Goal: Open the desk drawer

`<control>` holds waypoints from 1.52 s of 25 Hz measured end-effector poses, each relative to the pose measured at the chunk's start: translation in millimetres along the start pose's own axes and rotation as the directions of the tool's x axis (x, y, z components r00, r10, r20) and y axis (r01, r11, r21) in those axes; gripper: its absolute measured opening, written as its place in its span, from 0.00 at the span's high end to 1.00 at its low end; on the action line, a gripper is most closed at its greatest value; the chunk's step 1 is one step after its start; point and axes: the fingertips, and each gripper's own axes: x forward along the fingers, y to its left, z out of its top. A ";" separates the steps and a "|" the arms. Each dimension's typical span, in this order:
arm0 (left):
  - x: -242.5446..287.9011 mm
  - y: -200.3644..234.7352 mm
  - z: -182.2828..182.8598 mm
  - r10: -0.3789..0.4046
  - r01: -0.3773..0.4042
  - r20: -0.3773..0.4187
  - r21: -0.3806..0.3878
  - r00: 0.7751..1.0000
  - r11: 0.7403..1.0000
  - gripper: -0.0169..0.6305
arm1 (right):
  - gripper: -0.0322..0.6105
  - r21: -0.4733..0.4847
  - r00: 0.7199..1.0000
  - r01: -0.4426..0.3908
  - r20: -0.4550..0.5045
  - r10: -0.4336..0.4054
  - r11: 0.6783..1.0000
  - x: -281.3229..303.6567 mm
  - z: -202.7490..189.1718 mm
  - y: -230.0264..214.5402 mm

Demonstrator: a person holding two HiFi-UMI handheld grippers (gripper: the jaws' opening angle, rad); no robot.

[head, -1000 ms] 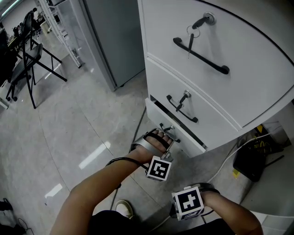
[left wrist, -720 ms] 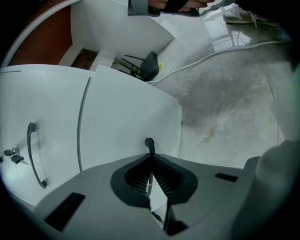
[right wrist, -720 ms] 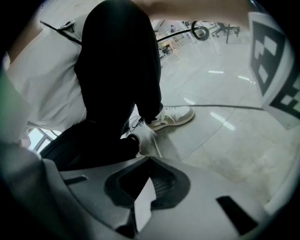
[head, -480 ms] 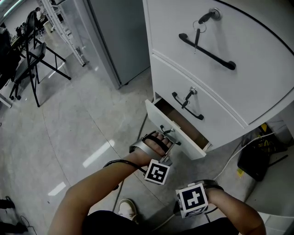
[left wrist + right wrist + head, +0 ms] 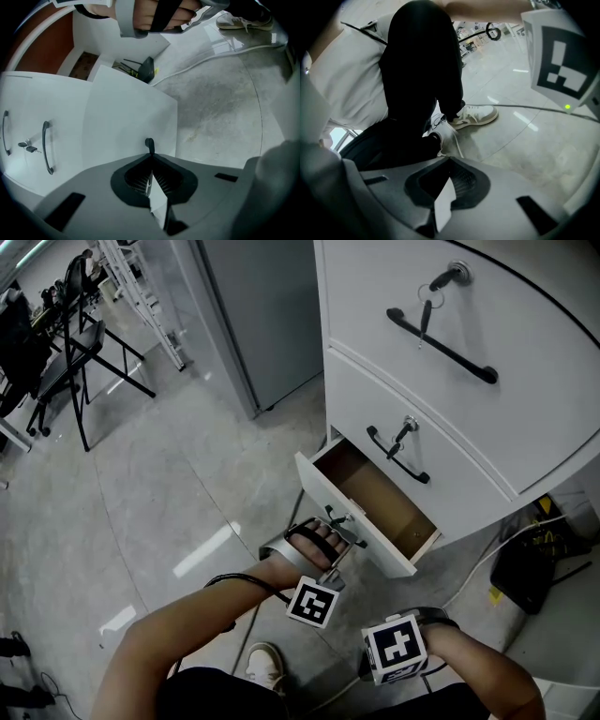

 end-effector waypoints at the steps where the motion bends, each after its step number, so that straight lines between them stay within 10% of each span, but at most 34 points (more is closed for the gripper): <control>1: -3.0 -2.6 -0.3 -0.006 0.006 0.002 -0.006 1.000 1.000 0.95 | 0.93 0.000 1.000 0.001 -0.001 -0.001 1.000 0.0 0.4 -1.1; 38: -53.4 -38.5 -15.3 -0.043 0.043 -0.017 0.003 0.999 0.999 0.95 | 0.93 -0.044 0.997 -0.022 -0.071 0.019 0.999 4.4 13.0 5.6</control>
